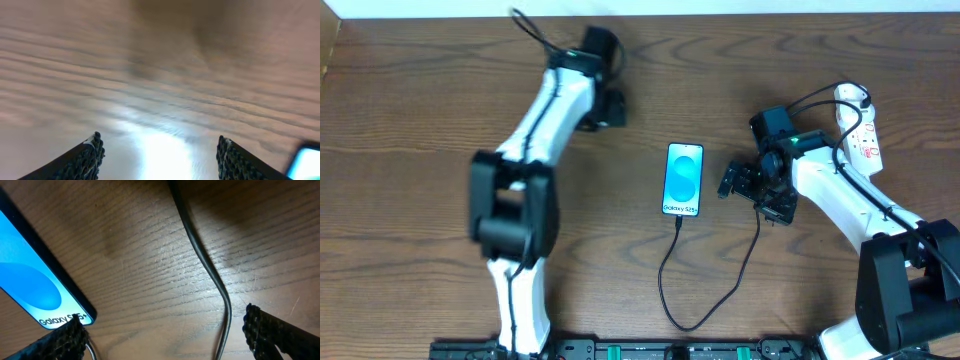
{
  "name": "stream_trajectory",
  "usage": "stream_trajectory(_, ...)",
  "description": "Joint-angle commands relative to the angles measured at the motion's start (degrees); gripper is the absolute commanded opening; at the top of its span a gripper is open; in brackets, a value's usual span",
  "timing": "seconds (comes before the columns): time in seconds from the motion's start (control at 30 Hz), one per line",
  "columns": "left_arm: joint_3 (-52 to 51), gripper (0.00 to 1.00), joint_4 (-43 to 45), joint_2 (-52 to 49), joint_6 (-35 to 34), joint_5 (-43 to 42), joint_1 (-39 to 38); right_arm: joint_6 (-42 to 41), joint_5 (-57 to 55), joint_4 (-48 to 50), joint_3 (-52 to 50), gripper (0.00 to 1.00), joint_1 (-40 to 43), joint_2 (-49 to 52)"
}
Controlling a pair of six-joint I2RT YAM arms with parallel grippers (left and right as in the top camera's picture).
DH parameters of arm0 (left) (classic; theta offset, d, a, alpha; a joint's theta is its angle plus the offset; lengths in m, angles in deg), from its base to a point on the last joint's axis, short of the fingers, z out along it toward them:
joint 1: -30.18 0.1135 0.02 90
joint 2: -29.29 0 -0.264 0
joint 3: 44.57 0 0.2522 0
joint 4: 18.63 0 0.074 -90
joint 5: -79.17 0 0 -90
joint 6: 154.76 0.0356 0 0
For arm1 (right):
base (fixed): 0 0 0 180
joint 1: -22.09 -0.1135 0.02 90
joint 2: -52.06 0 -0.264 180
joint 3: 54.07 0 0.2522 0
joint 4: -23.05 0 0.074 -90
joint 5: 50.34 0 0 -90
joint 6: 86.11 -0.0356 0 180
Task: Plug charger to phone and switch on socket
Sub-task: 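Release the phone and raise the left gripper away, then move the right gripper to the power strip's switch by the charger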
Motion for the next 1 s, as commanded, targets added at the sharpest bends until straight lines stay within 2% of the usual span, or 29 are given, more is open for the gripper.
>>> stream_trajectory(0.0,0.0,0.74,-2.1,9.8,2.1,2.6,1.4,-0.3,0.2,0.1,0.4,0.99,-0.5,-1.0)
stream_trajectory(0.33,0.0,0.74,-13.2,31.4,2.0,2.6,1.9,-0.3,0.2,0.2,0.4,0.99,-0.5,-1.0)
stream_trajectory(0.4,0.0,0.75,-13.6,34.8,2.1,2.6,1.9,-0.3,0.2,0.2,0.4,0.99,-0.5,-1.0)
stream_trajectory(0.43,0.0,0.79,-13.6,36.9,2.0,2.6,1.9,-0.3,0.2,0.2,0.4,0.99,-0.5,-1.0)
stream_trajectory(0.53,0.0,0.85,-13.6,39.8,2.0,2.6,1.9,-0.3,0.2,0.2,0.4,0.99,-0.5,-1.0)
stream_trajectory(0.57,0.0,0.94,-13.6,40.8,2.0,2.6,1.9,-0.3,0.2,0.2,0.4,0.99,-0.5,-1.0)
stream_trajectory(0.97,-0.1,0.94,-14.2,42.4,2.0,2.6,1.9,-0.3,0.2,0.2,0.4,0.99,-0.5,-1.0)
